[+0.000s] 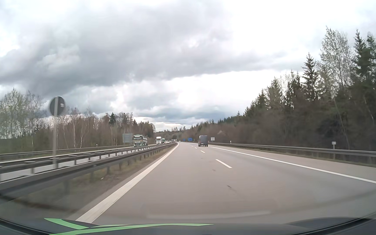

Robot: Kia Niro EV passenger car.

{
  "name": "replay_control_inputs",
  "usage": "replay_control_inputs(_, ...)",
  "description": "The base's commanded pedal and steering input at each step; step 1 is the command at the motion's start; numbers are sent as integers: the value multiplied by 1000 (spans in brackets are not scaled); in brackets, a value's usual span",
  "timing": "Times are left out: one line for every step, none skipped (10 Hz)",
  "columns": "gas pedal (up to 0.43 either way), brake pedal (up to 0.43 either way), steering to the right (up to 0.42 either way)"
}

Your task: Follow the waypoints while adhering to traffic rules and regulations

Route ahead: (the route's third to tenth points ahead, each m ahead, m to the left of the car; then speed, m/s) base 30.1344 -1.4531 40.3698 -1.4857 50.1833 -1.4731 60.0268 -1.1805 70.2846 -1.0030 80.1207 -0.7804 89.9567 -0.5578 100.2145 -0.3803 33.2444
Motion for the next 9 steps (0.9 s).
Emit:
replay_control_inputs(390,0,-5)
replay_control_inputs(390,0,-5)
replay_control_inputs(390,0,-5)
replay_control_inputs(390,0,-4)
replay_control_inputs(390,0,-3)
replay_control_inputs(390,0,-2)
replay_control_inputs(390,0,-2)
replay_control_inputs(390,0,-2)
replay_control_inputs(390,0,-2)
